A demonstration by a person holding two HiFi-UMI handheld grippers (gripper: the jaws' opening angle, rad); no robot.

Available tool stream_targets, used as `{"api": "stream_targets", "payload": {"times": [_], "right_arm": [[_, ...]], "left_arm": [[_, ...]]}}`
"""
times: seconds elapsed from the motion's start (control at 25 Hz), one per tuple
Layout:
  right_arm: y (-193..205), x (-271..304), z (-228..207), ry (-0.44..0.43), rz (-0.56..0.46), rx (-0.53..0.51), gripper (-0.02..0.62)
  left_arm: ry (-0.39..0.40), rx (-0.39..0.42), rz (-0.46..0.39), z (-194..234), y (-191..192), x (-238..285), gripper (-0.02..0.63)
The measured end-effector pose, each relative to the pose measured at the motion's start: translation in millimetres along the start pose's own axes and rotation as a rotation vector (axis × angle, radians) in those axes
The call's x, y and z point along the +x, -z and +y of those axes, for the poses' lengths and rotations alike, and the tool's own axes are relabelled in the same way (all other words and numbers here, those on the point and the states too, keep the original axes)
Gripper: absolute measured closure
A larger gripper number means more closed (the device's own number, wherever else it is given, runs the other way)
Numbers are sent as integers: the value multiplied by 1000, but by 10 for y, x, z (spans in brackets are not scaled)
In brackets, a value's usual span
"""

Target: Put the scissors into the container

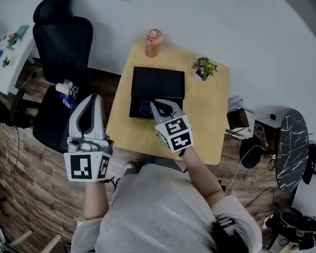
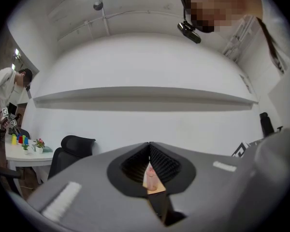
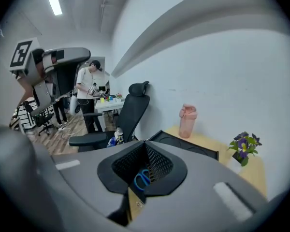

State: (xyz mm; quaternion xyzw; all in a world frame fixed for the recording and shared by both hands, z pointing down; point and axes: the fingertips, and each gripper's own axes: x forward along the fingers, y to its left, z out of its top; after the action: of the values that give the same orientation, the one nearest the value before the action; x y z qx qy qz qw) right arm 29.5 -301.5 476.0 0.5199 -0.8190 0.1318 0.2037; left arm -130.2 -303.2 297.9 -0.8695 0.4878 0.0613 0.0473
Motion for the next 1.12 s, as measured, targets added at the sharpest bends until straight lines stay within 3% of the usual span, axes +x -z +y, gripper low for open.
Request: {"api": "stream_targets", "payload": {"times": [0.56,1.12], "right_arm": [[-589,-888,-31,246,-263,66,592],[-980,-1637,42,446,-438,44,591]], "left_arm": [[181,-28,-44,-205,-162,-19,548],[265,-53,-75,-296,-265,-70,548]]}}
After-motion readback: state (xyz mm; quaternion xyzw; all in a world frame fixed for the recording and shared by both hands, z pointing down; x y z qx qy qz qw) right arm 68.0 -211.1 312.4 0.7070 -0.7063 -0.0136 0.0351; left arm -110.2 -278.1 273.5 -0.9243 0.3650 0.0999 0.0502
